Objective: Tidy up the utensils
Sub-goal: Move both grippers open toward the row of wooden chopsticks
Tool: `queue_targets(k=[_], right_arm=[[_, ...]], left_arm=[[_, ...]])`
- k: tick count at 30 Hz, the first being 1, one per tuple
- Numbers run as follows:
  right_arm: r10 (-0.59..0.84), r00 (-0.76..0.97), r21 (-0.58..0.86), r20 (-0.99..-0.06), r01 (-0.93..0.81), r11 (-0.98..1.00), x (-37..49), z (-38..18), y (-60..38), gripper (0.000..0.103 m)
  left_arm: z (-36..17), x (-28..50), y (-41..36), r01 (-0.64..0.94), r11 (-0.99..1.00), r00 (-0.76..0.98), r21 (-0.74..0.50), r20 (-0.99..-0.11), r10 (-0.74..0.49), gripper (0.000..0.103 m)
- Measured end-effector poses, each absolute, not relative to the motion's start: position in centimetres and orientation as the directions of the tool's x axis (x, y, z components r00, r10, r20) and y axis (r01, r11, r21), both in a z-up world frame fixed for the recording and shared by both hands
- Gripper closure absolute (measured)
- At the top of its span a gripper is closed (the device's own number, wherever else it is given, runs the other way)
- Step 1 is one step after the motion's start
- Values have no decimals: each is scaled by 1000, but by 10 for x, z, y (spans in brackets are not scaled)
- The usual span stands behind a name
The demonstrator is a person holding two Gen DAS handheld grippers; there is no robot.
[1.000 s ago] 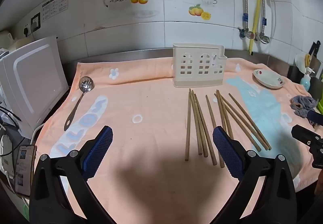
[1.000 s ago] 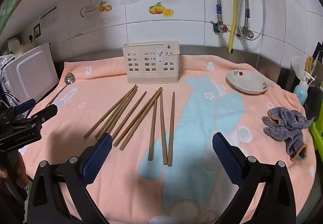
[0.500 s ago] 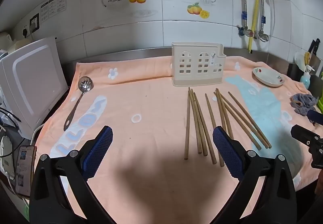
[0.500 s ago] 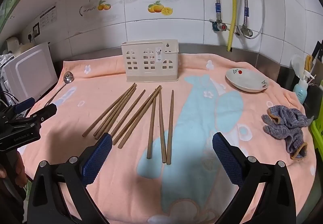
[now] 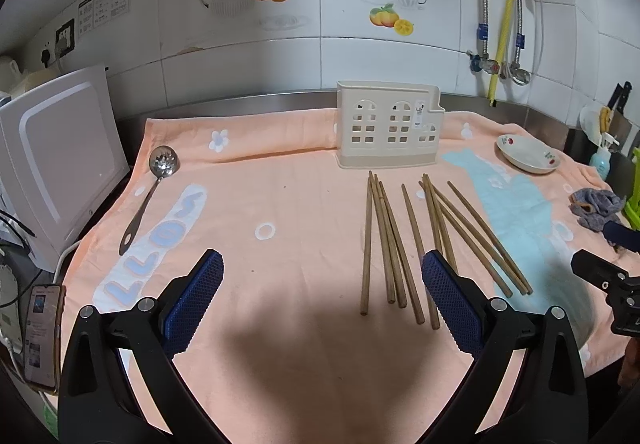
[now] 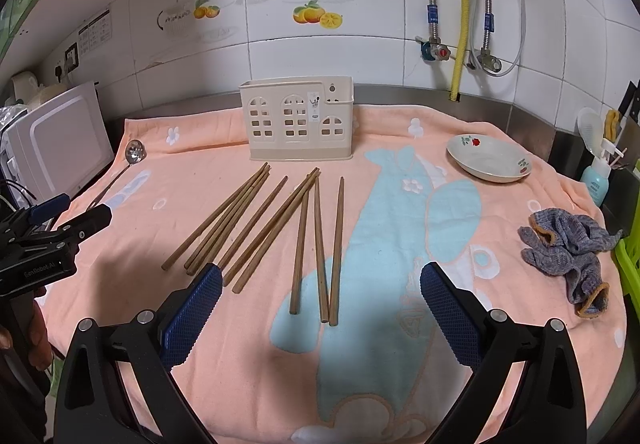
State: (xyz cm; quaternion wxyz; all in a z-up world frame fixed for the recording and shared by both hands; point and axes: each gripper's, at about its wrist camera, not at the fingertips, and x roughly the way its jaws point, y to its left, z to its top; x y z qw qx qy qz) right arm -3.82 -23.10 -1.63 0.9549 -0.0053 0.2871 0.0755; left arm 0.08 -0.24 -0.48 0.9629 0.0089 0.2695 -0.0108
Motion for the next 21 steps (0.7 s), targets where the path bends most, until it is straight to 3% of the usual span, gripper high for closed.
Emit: queue_targets(k=[10,15,21], right_arm=[[138,821,37,-555,-141,989,-35,-19,-233,8],[140,814,42,-564,-142,989,-33,-21,-231,17],[140,806,45,-575,-139,989,-28,-23,-232,17]], left_arm=[[-5,1,3,14,1000,855,-2,-518,-13,5],[-4,4,6,8,1000,855,-5,-519,-9,5],[-6,8,6,9,1000,850,-4,-527,-10,5]])
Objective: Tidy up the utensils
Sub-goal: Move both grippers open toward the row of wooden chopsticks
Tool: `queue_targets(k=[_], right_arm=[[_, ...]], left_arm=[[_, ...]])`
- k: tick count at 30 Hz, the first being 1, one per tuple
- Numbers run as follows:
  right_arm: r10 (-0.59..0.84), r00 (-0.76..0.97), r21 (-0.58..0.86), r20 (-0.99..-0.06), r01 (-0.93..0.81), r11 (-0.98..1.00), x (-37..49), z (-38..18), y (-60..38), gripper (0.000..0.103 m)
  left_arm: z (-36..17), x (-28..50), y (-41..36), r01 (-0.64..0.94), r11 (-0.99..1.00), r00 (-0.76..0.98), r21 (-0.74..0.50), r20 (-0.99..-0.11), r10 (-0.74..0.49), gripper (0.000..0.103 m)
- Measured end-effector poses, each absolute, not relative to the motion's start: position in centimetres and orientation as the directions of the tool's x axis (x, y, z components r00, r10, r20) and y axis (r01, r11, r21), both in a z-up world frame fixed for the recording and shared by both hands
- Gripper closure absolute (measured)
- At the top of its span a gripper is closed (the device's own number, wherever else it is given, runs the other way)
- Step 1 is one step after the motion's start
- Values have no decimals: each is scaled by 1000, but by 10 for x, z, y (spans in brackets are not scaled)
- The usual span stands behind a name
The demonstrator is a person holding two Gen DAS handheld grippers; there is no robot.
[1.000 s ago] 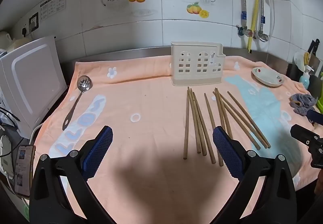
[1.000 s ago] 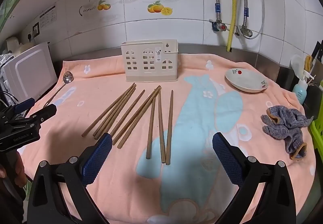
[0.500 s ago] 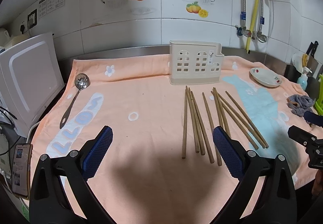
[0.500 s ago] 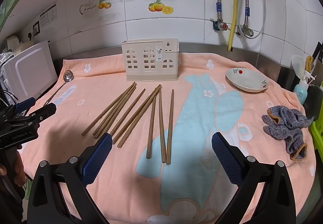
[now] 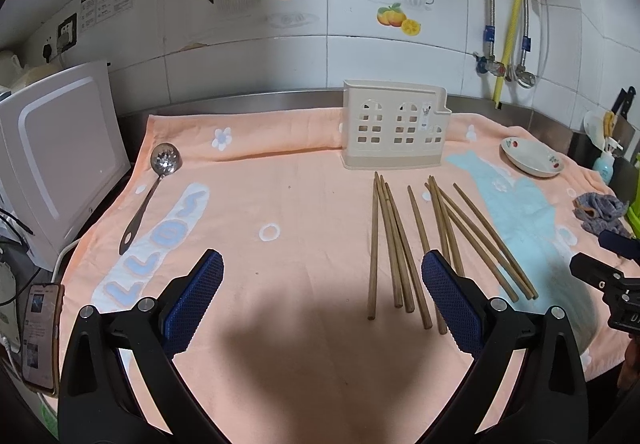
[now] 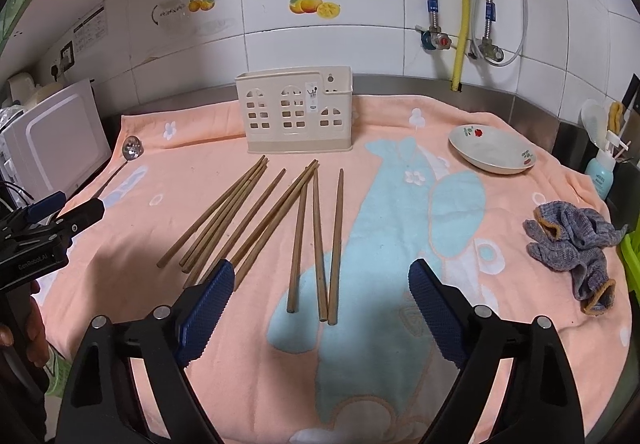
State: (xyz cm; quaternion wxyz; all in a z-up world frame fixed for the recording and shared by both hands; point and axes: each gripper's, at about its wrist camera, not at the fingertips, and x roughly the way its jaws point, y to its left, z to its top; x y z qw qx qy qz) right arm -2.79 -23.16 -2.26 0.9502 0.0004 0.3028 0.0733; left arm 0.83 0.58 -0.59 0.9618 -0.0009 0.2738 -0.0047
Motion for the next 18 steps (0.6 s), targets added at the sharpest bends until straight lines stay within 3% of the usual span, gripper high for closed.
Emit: queue_targets(k=[18], right_arm=[[135,788,57,-600,-126,990,-13,-27,-237,27]], left_arm=[[-14,27,7,31,999,833,-39,-551,-47,5]])
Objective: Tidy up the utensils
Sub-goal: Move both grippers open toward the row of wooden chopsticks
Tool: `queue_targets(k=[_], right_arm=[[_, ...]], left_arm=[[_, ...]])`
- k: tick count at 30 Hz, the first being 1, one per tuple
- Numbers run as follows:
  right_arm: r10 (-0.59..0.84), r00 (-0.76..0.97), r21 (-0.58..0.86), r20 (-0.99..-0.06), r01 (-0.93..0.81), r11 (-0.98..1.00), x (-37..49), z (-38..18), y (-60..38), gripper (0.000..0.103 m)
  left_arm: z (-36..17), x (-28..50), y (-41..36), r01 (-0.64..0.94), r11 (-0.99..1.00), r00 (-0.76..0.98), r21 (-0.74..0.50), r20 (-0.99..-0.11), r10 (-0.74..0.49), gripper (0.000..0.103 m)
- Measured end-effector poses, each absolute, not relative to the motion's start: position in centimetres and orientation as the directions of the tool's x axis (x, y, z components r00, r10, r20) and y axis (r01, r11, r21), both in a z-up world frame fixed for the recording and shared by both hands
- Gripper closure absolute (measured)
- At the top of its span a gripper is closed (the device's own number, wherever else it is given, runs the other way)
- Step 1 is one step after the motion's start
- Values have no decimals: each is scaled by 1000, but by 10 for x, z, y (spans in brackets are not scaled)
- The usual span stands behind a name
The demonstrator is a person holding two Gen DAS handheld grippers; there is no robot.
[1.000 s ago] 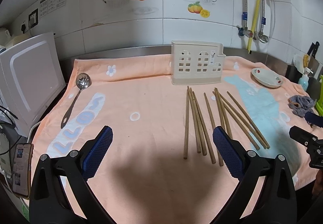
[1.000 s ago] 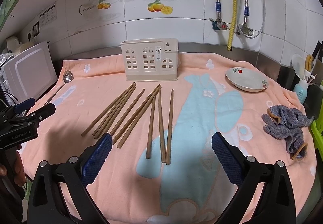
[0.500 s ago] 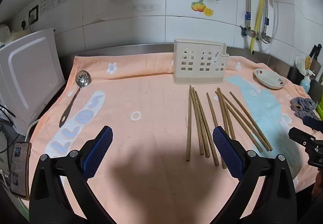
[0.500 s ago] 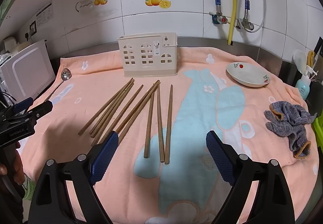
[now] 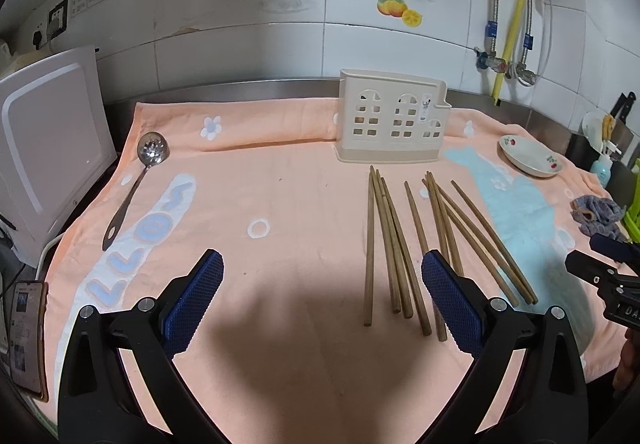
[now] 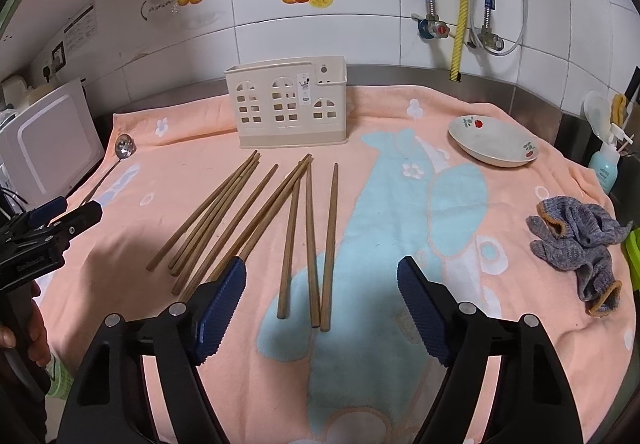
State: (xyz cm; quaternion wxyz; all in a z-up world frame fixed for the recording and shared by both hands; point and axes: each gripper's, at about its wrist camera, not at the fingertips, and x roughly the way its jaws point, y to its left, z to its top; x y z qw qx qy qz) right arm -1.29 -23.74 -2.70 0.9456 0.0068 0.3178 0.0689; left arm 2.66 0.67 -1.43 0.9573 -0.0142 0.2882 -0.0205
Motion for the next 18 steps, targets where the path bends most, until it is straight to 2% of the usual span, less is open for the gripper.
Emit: queue_targets(k=[18], right_arm=[[135,789,58,-600,-126,990,-1,-24,-236,27]], left_arm=[[-7,38,7,23,999,833,-37,-552,-40,5]])
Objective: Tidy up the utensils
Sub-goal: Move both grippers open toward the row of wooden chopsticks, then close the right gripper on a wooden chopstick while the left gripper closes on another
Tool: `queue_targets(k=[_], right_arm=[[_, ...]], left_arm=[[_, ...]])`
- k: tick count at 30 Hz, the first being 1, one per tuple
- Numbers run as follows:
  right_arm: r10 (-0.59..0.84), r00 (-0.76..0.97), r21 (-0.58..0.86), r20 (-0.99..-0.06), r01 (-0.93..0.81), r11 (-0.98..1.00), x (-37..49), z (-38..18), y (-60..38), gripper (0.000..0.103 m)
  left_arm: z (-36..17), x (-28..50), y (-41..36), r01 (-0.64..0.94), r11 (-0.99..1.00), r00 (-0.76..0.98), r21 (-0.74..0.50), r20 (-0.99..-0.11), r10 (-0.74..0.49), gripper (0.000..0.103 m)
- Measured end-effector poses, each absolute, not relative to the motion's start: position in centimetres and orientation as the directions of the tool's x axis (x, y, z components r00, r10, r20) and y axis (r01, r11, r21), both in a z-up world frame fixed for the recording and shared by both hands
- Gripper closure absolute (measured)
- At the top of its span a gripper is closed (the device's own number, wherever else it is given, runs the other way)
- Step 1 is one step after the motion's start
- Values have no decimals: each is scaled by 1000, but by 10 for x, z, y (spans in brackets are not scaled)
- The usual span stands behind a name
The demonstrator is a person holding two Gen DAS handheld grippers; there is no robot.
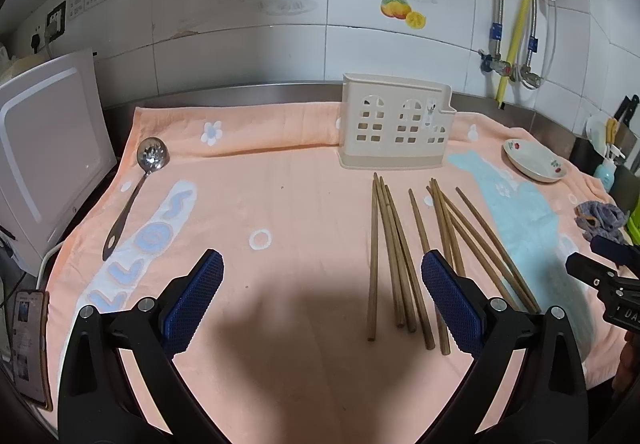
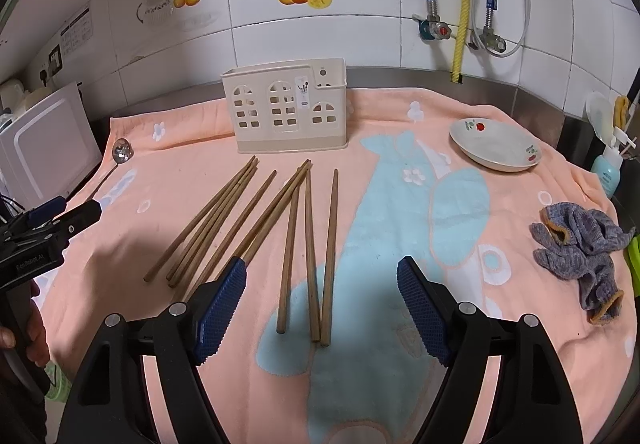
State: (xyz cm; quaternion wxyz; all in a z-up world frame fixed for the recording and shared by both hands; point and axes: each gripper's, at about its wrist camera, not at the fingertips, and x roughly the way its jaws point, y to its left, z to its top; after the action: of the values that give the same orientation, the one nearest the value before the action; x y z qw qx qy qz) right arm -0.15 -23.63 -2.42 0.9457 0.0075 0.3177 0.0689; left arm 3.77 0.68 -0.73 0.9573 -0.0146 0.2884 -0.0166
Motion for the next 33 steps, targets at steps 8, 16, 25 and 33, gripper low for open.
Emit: queue_targets(k=[8,16,25,33], right_arm=[[135,794,55,-593,-128,990,1,-21,-236,27],[133,791,57,-597,-124,991,5,-22,-237,27],[137,786,60,-603,-126,990,13,-24,-238,29],[137,761,68,-635,-122,990,23,-36,-244,39]], left_arm=[[-3,39,7,21,999,837,-40,-546,-40,5],[-3,44,7,18,999,833,-33,-552,-33,5],[-4,52,5,19,1000,825,-10,-564,-21,5],[-11,62,5,38,999,811,-21,-584,-44,5]])
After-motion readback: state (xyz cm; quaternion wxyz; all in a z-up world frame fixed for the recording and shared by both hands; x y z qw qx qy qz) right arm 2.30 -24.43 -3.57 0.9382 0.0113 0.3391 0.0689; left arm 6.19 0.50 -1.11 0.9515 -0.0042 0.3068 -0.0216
